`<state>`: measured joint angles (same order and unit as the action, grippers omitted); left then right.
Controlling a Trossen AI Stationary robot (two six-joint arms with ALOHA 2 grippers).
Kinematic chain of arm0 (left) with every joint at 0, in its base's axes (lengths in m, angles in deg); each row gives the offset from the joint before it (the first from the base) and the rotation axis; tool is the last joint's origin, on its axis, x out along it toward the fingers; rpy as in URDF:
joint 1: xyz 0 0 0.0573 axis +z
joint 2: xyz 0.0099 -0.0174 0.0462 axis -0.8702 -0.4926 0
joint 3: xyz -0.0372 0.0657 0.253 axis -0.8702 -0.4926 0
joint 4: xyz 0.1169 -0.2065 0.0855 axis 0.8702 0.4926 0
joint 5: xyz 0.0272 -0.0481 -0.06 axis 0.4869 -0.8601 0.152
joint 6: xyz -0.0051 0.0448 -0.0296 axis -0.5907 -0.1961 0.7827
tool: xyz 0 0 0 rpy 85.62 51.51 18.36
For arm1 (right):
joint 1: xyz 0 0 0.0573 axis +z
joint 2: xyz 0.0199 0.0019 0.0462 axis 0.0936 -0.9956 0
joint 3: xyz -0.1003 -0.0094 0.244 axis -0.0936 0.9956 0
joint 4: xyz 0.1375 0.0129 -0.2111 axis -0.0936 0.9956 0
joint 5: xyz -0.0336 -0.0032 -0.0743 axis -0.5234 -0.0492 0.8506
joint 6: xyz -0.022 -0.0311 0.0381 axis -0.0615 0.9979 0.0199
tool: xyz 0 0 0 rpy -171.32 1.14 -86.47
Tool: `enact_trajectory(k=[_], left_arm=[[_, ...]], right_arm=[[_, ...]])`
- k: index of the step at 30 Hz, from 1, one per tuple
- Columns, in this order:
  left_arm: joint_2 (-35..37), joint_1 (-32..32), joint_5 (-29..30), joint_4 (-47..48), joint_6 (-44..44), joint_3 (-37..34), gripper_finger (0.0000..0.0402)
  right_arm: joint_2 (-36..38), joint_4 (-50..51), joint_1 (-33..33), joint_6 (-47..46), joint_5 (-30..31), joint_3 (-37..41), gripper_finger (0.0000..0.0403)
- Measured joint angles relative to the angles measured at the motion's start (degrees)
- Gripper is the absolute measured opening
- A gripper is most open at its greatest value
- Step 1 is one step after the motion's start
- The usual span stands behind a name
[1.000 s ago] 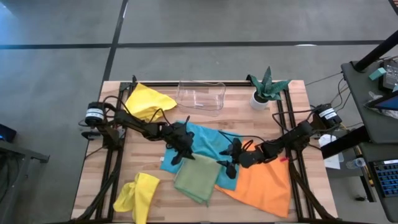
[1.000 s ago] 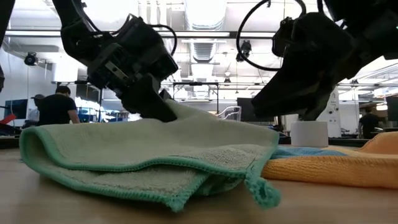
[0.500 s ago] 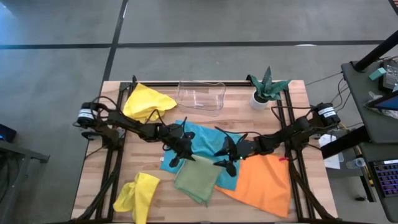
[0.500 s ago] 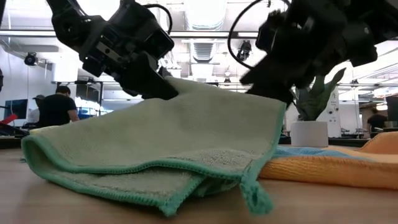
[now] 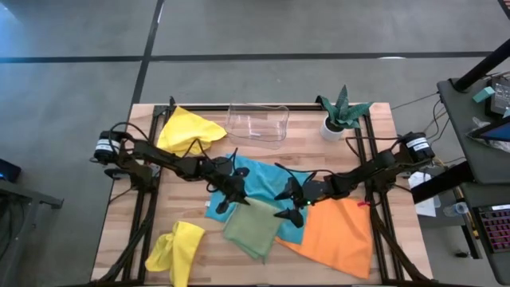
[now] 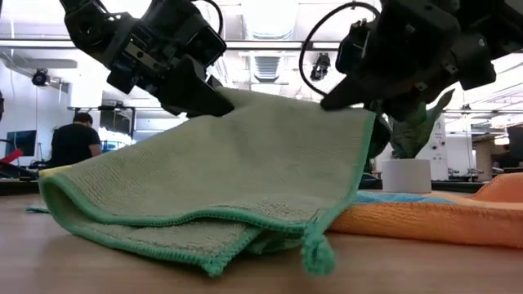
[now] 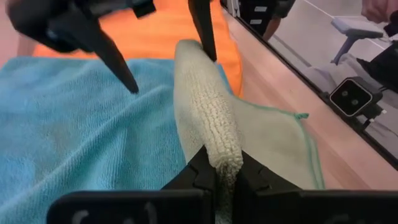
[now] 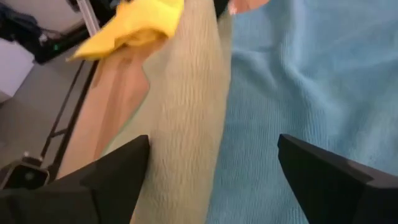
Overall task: Fold microfiber towels
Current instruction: Fold the green towel
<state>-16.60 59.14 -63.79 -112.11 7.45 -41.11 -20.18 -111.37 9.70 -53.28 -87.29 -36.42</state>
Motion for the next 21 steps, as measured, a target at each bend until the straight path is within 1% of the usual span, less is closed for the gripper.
enact_trajectory(k=[3,8,10,13,15,17,19,21], left_arm=[[0.5,0.0,0.1,0.3,0.0,0.0,0.0000],[0.6,0.0,0.4,0.3,0.0,0.0,0.0000],[0.6,0.0,0.6,0.4,0.2,0.0,0.0000],[0.6,0.0,0.6,1.7,0.4,-0.1,0.0000],[0.6,0.0,0.6,1.9,0.4,-0.2,0.0000],[0.6,-0.1,0.6,1.9,0.4,-0.2,0.0000],[0.6,-0.1,0.6,1.9,0.4,-0.3,0.0000],[0.6,-0.1,1.0,1.8,0.4,-0.3,0.0000]], right_arm=[[-2.4,-2.9,0.0,-1.2,-2.5,0.0,0.0348],[-8.2,-11.1,0.0,-2.2,-6.4,0.0,0.0333],[-9.7,-13.8,0.0,-2.2,-6.6,0.0,0.0326],[-10.6,-15.1,0.0,-2.2,-6.5,0.0,0.0311],[-10.4,-15.3,0.0,-2.1,-6.5,0.0,0.0298],[-10.1,-15.5,0.0,-2.2,-5.2,0.0,0.0278],[-9.8,-15.5,0.0,-1.9,-4.0,0.0,0.0252],[-9.8,-15.4,0.0,-1.4,-3.9,0.0,0.0217]])
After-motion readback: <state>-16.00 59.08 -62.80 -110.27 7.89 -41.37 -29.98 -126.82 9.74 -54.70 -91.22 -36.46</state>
